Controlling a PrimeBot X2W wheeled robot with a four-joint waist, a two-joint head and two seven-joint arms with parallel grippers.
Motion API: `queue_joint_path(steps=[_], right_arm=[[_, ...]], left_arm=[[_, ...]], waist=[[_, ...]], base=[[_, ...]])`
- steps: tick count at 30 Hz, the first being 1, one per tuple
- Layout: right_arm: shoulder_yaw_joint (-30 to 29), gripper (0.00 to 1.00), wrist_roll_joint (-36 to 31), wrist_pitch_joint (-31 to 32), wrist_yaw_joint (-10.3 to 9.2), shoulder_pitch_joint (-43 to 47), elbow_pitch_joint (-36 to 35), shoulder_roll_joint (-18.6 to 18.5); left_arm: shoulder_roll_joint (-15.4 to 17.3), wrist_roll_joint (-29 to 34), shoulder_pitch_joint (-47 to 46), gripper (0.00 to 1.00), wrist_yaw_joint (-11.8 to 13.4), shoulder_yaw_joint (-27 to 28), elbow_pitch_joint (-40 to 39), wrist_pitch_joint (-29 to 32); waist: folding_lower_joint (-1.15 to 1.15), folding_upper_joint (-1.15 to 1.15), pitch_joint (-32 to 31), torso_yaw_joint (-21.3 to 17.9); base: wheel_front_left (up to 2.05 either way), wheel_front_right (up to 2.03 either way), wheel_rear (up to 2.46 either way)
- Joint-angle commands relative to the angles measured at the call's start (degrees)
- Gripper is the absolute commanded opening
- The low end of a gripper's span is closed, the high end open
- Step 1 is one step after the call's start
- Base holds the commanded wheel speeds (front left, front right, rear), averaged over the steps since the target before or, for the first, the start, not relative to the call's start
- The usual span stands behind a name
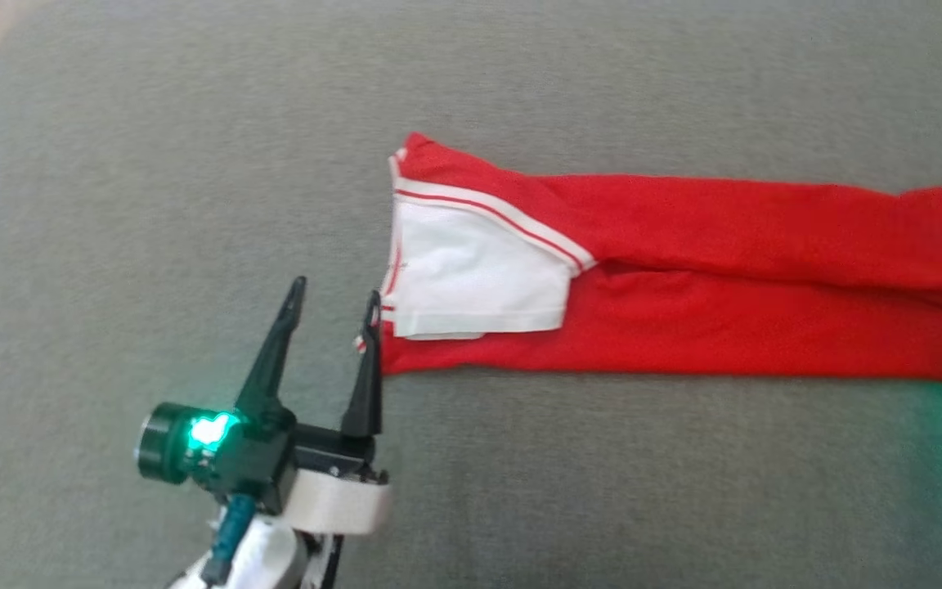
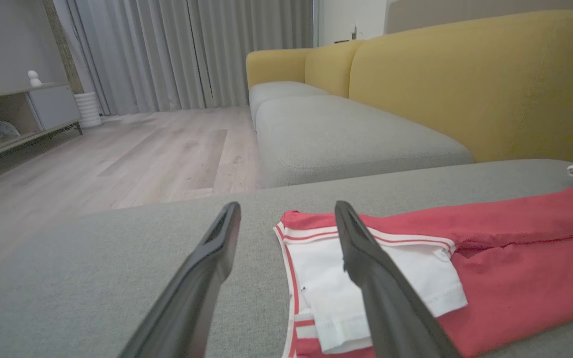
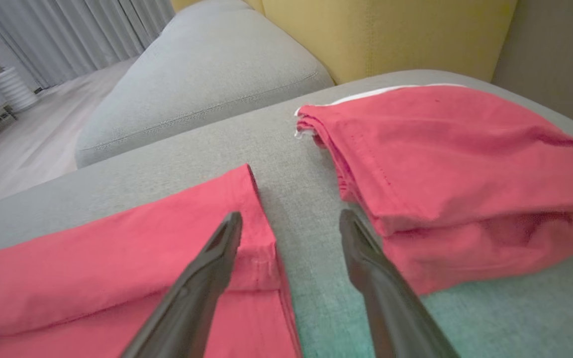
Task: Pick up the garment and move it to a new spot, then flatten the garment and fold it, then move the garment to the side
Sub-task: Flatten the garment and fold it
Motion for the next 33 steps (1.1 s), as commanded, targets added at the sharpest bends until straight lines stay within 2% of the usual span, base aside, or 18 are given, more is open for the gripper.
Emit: queue_joint_path(steps=[1, 4, 8, 9, 10, 12, 13, 19, 26, 29, 33], right_arm=[[-0.2, 1.00, -1.2, 0.7, -0.05, -2.4, -0.4, -0.9], [-3.5, 1.00, -3.5, 3.8, -0.05, -4.5, 4.2, -0.8], [-4.7, 1.00, -4.7, 8.1, -0.05, -4.9, 8.1, 0.7], [-4.7, 0.97, -4.6, 9.1, -0.05, -4.6, 8.5, 1.0], [-4.8, 0.74, -4.3, 9.7, -0.05, -4.4, 8.6, 1.4], [-4.7, 0.10, -3.5, 10.3, -0.05, -4.0, 8.0, 1.8], [-4.6, 0.00, -3.2, 10.0, -0.05, -3.7, 7.4, 1.9], [-5.2, 0.00, -3.3, 7.8, -0.05, -2.9, 3.1, -0.5], [-5.0, 0.00, -2.2, 11.0, -0.05, -4.7, -5.7, -4.8], [-3.4, 0.00, 0.1, 13.4, -0.05, -5.3, -12.8, -3.4], [0.0, 0.00, 4.0, 16.7, -0.05, -5.8, -23.2, 1.6]], left_arm=[[0.0, 1.6, -0.5, 1.00, -0.4, 3.3, -1.8, -0.3], [-2.7, 5.1, 1.6, 1.00, -2.3, 5.4, -1.9, -0.3], [-5.3, 8.2, 4.1, 1.00, -4.5, 8.2, -1.5, -0.3], [-5.8, 8.8, 4.6, 1.00, -5.1, 9.0, -1.4, -0.3], [-6.3, 9.3, 5.1, 1.00, -5.7, 9.7, -1.3, -0.3], [-7.2, 10.4, 5.8, 1.00, -6.6, 11.3, -1.2, -0.3], [-7.6, 10.9, 6.2, 1.00, -7.1, 12.0, -1.1, -0.3], [-9.5, 13.6, 7.6, 1.00, -9.8, 15.8, -0.8, -0.3], [-11.2, 16.0, 8.6, 1.00, -12.7, 18.4, -0.2, -0.3], [-11.9, 16.7, 8.9, 1.00, -13.6, 19.3, 0.0, -0.3], [-13.4, 17.2, 9.1, 1.00, -15.0, 20.2, 0.4, -0.3]], waist=[[0.01, 0.00, -0.3, 1.7], [0.01, 0.00, -0.3, 3.6], [0.01, 0.00, -0.2, 4.8], [0.01, 0.00, -0.2, 4.9], [0.01, 0.00, -0.1, 5.0], [0.01, 0.00, -0.1, 5.0], [0.01, 0.00, -0.1, 4.8], [0.01, 0.00, -0.5, 3.1], [0.01, 0.00, -1.3, 1.5], [0.01, 0.00, -1.5, 1.2], [0.01, 0.00, -1.7, 1.7]], base=[[0.00, 0.00, 0.00], [0.00, 0.00, 0.00], [0.00, 0.00, 0.00], [0.00, 0.00, 0.00], [0.00, 0.00, 0.00], [0.00, 0.00, 0.00], [0.00, 0.00, 0.00], [0.00, 0.00, 0.00], [0.00, 0.00, 0.00], [0.00, 0.00, 0.00], [0.00, 0.00, 0.00]])
